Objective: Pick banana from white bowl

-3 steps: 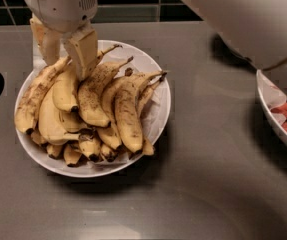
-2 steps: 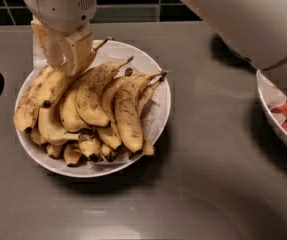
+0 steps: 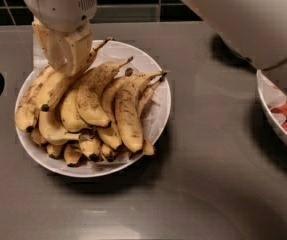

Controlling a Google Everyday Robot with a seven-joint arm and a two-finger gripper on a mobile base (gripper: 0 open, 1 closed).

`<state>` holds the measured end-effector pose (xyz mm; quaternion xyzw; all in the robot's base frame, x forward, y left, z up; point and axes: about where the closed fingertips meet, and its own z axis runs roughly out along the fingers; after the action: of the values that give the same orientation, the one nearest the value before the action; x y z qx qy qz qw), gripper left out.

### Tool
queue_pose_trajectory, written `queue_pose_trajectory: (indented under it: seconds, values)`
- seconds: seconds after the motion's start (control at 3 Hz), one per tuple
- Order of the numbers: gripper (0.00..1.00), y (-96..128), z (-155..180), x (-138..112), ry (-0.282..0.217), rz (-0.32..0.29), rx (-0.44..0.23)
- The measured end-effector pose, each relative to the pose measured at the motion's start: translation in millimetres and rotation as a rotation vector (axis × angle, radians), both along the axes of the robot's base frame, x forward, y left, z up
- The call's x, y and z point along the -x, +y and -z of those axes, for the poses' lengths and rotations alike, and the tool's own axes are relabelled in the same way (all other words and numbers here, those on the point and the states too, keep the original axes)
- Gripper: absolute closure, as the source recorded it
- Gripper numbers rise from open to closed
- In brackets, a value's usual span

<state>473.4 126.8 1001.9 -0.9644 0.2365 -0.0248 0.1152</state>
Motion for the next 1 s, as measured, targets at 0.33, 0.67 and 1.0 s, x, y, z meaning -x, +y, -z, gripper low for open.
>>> queue_pose_trajectory:
  seconds: [0.33,0.67,1.0]
  values:
    - [1.00,0.0,0.0,0.0,0.000,0.000,0.000]
    - [0.81,0.0,0.0,0.0,0.000,0.000,0.000]
    - [0.58,0.0,0.0,0.0,0.000,0.000,0.000]
